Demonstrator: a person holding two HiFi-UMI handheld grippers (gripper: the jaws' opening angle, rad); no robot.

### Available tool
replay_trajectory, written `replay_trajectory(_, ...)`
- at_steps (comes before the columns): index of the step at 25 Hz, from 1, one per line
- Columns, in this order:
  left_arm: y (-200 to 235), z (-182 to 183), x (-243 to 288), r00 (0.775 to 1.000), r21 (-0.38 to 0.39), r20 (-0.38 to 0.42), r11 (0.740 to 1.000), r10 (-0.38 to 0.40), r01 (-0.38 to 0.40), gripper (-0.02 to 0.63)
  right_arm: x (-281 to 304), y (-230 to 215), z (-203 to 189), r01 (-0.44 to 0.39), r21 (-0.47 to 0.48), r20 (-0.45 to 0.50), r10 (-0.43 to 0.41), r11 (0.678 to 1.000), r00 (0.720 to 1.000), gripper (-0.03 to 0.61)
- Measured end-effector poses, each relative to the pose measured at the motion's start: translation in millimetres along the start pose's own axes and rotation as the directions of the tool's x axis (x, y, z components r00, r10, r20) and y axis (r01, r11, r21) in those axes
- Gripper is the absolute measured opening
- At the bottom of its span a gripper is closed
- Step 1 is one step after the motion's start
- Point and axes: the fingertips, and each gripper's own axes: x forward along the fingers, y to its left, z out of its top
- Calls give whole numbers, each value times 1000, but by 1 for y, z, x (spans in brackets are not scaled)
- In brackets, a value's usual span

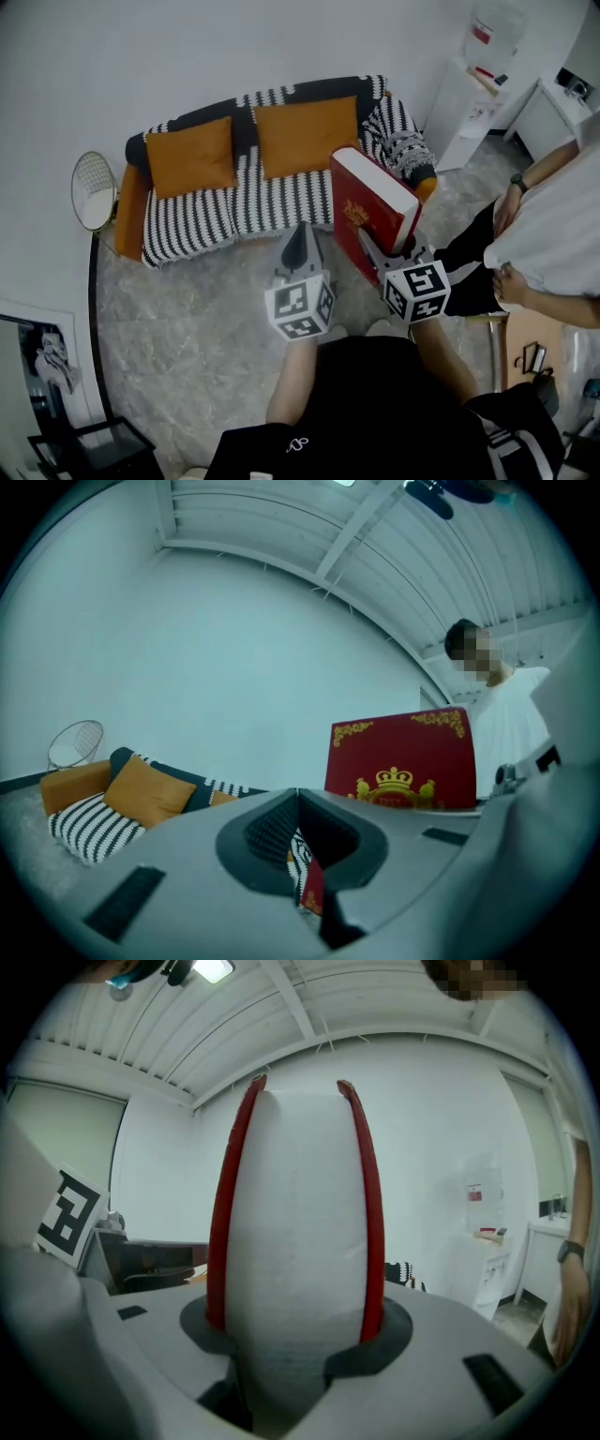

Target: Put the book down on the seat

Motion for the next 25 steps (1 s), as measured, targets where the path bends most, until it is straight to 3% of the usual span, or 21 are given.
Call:
replay_trajectory(14,-40,-3,42,994,-7,-27,995,-102,102,14,-4,-52,-1,79,26,-23,-79,997,997,229)
replay_trajectory(20,-17,-17,79,995,-7,-83,998,-58,57,14,35,-82,-14,87,97,-51,-83,991,995,229)
replay_trajectory(25,18,-18,144,993,5,-119,1000,0,1,14,116,-102,-13,40,117,-65,-33,992,997,229)
